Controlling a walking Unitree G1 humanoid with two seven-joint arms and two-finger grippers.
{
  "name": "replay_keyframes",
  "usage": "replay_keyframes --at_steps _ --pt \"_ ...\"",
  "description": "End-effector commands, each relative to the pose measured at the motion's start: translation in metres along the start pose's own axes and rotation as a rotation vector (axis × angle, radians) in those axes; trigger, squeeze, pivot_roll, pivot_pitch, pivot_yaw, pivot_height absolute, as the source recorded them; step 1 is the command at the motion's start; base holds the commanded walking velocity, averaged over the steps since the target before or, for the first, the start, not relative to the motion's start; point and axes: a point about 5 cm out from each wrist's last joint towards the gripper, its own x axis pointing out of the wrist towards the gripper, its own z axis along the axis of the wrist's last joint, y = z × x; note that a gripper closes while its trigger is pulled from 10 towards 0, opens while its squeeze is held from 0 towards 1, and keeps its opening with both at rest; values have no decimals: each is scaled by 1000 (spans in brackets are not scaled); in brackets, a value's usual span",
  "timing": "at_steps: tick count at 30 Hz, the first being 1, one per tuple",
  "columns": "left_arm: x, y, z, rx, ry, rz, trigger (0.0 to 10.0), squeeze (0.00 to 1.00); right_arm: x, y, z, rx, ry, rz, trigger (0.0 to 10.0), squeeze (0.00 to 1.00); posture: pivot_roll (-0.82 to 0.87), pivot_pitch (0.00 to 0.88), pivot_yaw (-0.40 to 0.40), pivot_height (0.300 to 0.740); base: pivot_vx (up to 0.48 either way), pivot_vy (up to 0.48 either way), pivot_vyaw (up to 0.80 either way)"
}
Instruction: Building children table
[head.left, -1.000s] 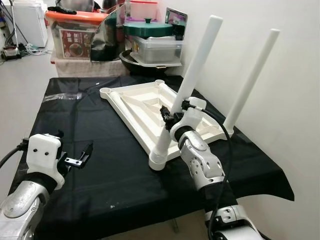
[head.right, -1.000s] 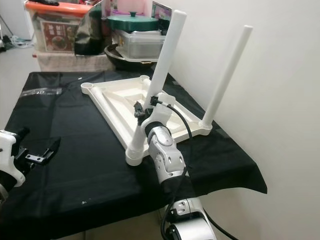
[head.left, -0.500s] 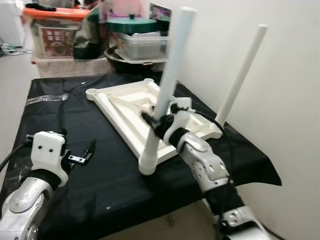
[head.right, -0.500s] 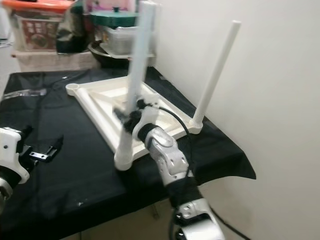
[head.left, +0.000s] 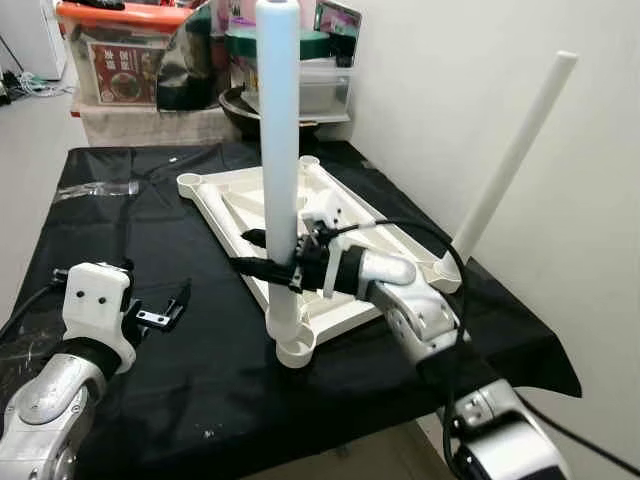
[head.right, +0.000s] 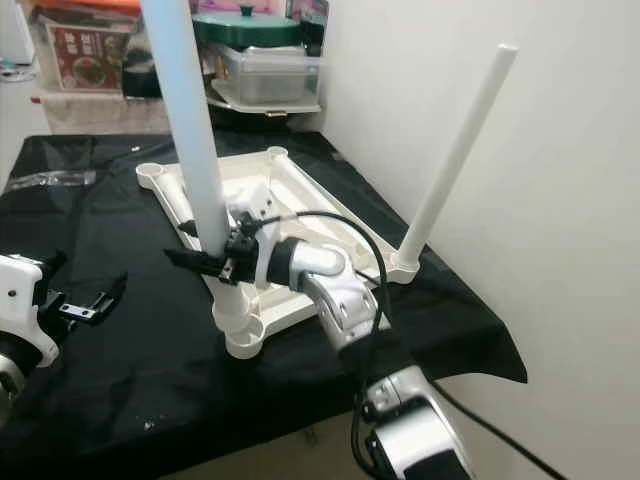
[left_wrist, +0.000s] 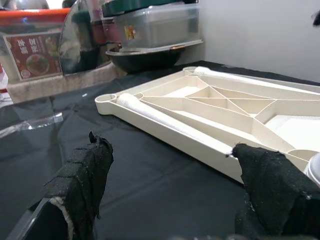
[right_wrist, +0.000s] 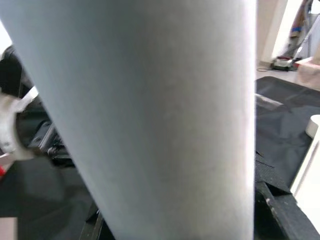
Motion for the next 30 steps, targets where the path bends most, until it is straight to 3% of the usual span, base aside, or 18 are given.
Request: replay_keyframes --at_steps 1,5,6,11,16,24,30 --pt "0 -2 -2 -2 10 -2 10000 0 -6 -4 -17 46 90 9 0 0 167 0 -141 740 0 0 0" --pt "-2 -1 -1 -1 9 5 10000 0 -7 -10 -8 30 78 41 0 0 168 0 -145 740 0 0 0" --pt "-3 -2 -2 -5 5 8 10000 0 -14 -17 9 2 71 125 0 0 161 0 -147 740 0 0 0" --pt "-3 -3 -2 -7 4 6 10000 0 -18 -18 12 -4 74 152 0 0 161 0 -147 740 0 0 0" --pt "1 -7 -3 -17 0 -7 10000 0 -28 -4 13 -2 78 287 0 0 139 0 -134 740 0 0 0" --pt "5 -7 -2 -20 -7 -14 10000 0 -16 -1 18 -9 5 261 0 0 138 0 -134 740 0 0 0" --pt "3 -7 -2 -20 -7 -11 10000 0 -10 -3 12 -35 20 231 0 0 148 0 -143 740 0 0 0"
